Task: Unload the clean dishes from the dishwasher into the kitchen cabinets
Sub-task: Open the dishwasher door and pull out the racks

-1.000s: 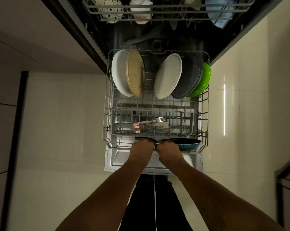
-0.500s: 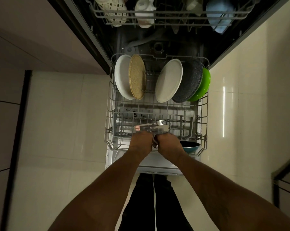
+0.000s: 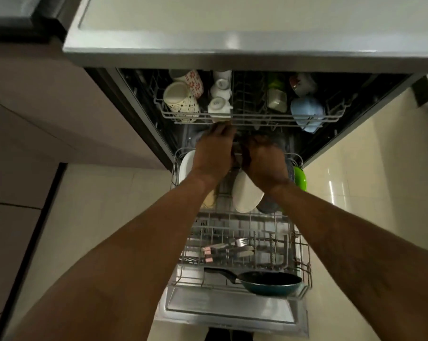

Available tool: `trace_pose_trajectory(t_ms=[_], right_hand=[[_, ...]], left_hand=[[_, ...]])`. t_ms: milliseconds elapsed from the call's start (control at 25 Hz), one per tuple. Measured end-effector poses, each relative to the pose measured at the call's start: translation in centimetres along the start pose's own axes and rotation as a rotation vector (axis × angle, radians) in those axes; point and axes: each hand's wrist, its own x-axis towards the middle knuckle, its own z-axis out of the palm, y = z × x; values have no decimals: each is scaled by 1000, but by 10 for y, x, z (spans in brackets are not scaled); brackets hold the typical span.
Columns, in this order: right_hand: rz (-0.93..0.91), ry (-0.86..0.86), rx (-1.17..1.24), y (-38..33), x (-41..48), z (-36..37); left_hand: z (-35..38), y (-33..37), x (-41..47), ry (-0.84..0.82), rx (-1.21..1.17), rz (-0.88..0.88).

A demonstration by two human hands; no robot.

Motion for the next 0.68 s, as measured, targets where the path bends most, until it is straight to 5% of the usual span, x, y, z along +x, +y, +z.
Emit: trace_pose_trajectory(t_ms=[120, 400, 680], right_hand=[[-66, 59, -11, 7, 37, -12], [17, -94, -115, 23, 51, -8], [-15, 52, -113, 10, 13, -15]], left_hand=[[-14, -2, 38, 54, 126, 32], [-26, 5, 42, -124, 151, -72], [-21, 0, 6, -118, 365, -27]])
